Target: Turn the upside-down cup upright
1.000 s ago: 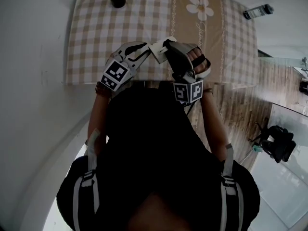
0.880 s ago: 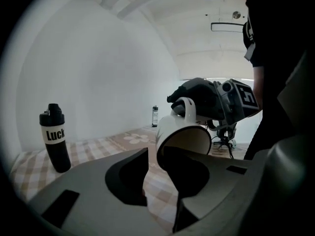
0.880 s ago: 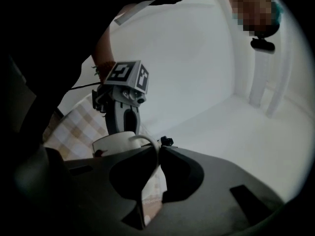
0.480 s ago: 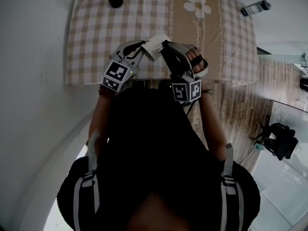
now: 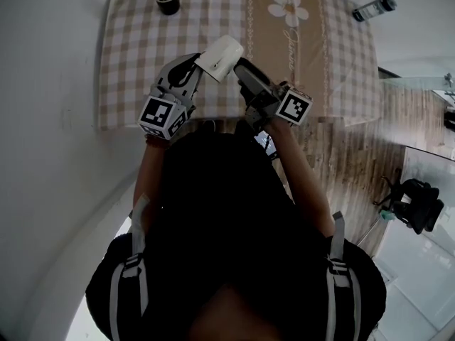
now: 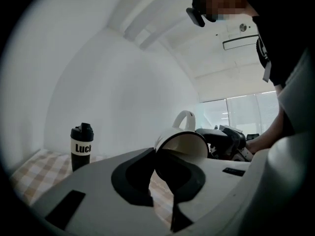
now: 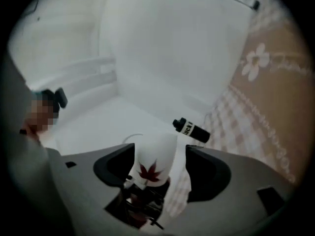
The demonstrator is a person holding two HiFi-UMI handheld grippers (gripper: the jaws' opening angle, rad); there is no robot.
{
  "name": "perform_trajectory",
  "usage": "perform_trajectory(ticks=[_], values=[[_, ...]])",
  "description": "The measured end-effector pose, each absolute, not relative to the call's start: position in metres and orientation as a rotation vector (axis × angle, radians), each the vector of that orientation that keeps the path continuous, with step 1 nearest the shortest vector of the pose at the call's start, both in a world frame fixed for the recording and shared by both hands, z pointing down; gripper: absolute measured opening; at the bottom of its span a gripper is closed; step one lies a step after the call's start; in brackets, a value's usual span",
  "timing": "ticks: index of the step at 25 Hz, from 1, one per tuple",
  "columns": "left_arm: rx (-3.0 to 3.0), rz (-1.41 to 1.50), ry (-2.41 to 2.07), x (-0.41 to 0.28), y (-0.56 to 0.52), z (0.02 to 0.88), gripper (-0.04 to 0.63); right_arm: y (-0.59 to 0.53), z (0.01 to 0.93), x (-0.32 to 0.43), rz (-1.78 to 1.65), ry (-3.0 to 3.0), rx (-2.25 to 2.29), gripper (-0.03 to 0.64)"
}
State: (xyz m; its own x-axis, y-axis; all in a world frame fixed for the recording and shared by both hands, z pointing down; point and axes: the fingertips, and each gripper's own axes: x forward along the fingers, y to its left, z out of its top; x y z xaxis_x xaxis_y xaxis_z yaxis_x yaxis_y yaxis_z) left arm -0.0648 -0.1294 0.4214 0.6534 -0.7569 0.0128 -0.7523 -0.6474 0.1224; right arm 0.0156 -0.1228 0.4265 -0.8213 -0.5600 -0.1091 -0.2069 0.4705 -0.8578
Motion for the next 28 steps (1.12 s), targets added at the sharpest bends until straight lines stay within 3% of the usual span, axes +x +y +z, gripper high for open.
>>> perform_trajectory(ticks=[6,16,22,25,28], values=[[2.829,-0.059,-1.212,-0.045,-0.117,0.418,0.034,-0.127,0.41,-0.009,-1.4,2.227,-0.404,0.364],[2.946,0.095,-1.153,-0.034,-0.117,0.423,0.044,-0.127,0.414,-0.004,-1.362,2.296,-0.42,0.364],[2.973,0.115,-1.071,-0.031,-0.115,0.432,0.118,-0.144,0.428,0.028,-1.307,2.315,-0.638,0.362],[2.967,0.141,-1.008,-0.034,-0.112,0.434,0.164,-0.152,0.433,0.046,-1.126,2.484,-0.856,0.362],[3.002,0.2,-0.922,-0.024,-0.104,0.432,0.164,-0.156,0.433,0.058,-0.758,2.715,-1.126,0.362]])
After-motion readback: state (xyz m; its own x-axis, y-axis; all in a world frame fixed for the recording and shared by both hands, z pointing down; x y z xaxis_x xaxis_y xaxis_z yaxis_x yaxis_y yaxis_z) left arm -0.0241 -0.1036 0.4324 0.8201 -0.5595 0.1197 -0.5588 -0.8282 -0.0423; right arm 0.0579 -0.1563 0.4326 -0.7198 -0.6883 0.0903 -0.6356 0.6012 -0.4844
